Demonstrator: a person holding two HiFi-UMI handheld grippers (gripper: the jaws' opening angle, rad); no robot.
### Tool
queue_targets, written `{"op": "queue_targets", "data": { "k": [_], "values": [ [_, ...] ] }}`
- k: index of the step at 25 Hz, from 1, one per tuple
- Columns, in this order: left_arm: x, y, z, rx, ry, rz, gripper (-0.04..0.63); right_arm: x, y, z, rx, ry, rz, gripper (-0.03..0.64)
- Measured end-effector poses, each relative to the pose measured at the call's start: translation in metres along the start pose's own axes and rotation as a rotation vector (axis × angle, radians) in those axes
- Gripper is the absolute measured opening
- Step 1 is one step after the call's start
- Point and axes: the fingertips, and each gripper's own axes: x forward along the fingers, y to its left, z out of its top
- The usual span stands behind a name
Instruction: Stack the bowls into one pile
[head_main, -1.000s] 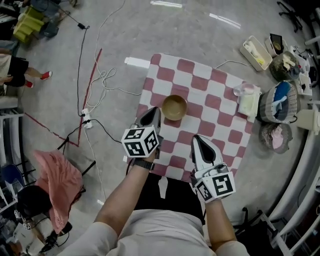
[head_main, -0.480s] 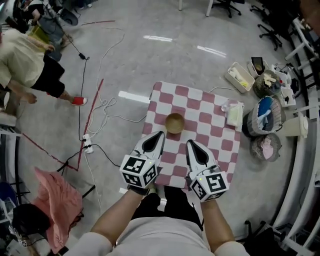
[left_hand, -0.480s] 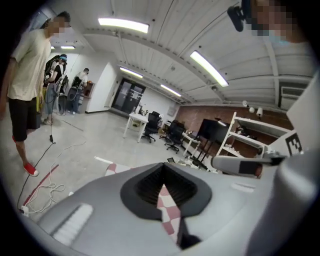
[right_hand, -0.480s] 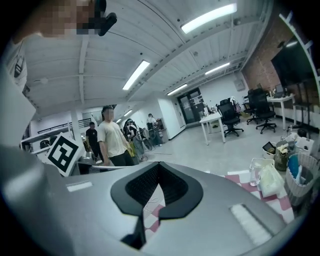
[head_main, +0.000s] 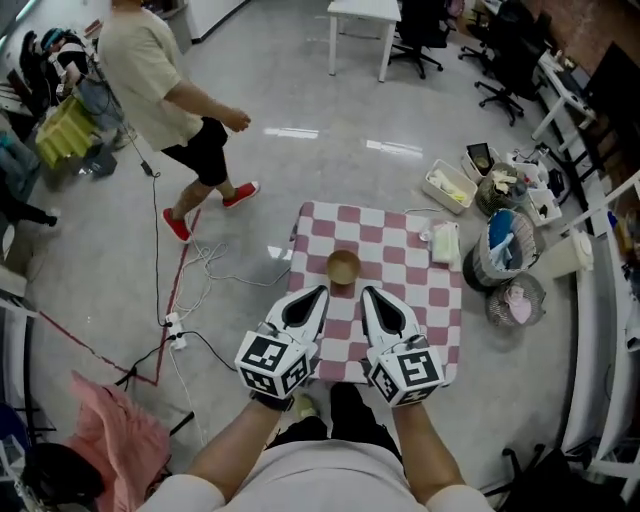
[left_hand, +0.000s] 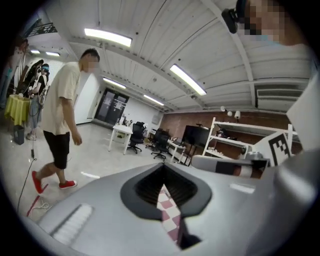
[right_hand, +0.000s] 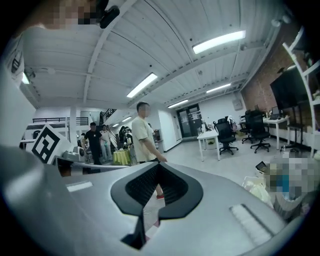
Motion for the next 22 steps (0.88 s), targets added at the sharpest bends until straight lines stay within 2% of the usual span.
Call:
{"op": "queue_targets", "data": {
  "k": [3, 8, 15, 22],
  "values": [
    [-0.013, -0.016, 0.017, 0.043, -0.020, -0.041, 0.006, -0.007, 0.010, 0.019, -0.024, -0.035, -0.015, 0.009],
    [-0.035, -0.033, 0.046, 0.072, -0.078, -0.077, 0.006, -0.021, 0.028, 0.046, -0.067, -0.087, -0.021, 0.009],
    [-0.069, -0.049, 0.089, 0.119, -0.156, -0.086, 0.006, -0.037, 0.058, 0.087, -0.112, -0.160, -0.002, 0.009],
    [-0.091, -0.061, 0.113, 0.148, -0.201, -0.087, 0.006, -0.049, 0.077, 0.109, -0.143, -0.190, 0.011, 0.009]
  ]
}}
